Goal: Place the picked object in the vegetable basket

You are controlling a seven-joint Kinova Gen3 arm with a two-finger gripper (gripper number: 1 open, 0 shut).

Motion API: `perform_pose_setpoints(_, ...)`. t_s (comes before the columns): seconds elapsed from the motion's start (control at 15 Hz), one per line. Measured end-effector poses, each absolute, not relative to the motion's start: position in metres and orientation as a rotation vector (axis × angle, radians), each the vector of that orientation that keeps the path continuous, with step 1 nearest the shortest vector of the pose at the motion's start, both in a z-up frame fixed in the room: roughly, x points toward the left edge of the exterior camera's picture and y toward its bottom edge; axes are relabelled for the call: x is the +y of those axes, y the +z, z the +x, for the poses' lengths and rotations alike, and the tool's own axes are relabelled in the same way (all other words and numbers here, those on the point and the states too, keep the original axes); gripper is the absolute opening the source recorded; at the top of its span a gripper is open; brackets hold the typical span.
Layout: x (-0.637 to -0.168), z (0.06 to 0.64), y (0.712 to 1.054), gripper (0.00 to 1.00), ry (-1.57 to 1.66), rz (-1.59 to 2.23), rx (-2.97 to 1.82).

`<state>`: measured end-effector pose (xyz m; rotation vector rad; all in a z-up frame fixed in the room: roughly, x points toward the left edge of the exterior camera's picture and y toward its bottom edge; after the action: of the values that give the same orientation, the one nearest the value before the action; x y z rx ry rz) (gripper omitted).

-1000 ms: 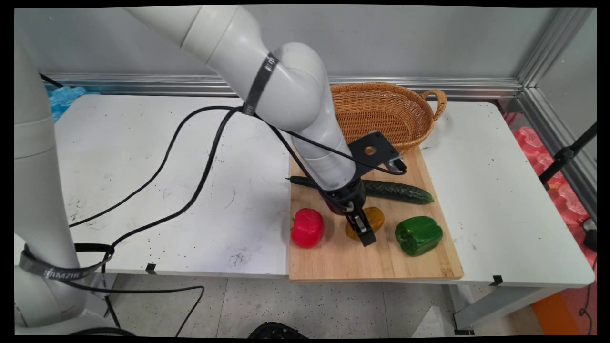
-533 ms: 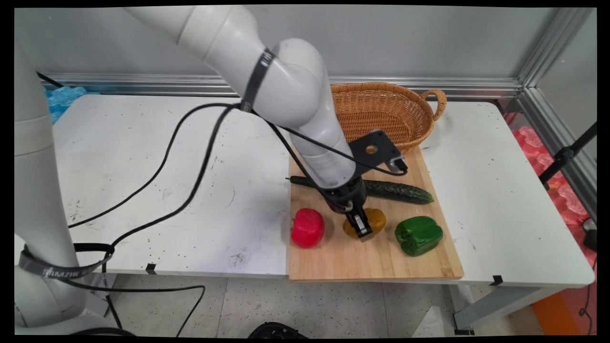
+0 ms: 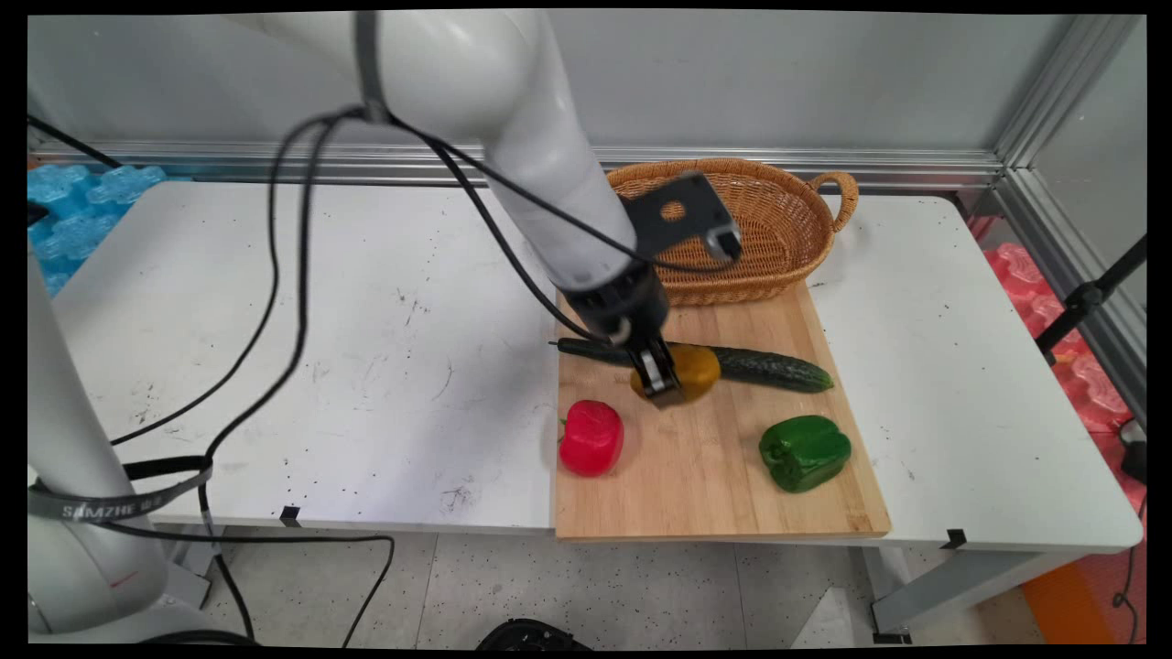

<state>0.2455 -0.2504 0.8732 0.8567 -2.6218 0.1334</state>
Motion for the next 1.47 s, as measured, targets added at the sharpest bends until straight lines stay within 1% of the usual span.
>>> perform_pose_setpoints(0.33, -0.270, 0.282, 0.919, 0.00, 0.230, 0.850, -2.600)
perform_pose_setpoints(0.47, -0.284, 0.294, 0.933, 0.00, 0.275, 0.865, -2.583)
perform_pose_setpoints(0.67, -0.308, 0.310, 0.944, 0.00, 0.339, 0.901, -2.559)
perform_pose_setpoints(0.93, -0.340, 0.318, 0.937, 0.00, 0.377, 0.959, -2.547)
perform_pose_setpoints(1.27, -0.381, 0.309, 0.906, 0.00, 0.370, 1.016, -2.536)
perform_pose_setpoints(1.47, -0.398, 0.304, 0.890, 0.00, 0.355, 1.041, -2.533)
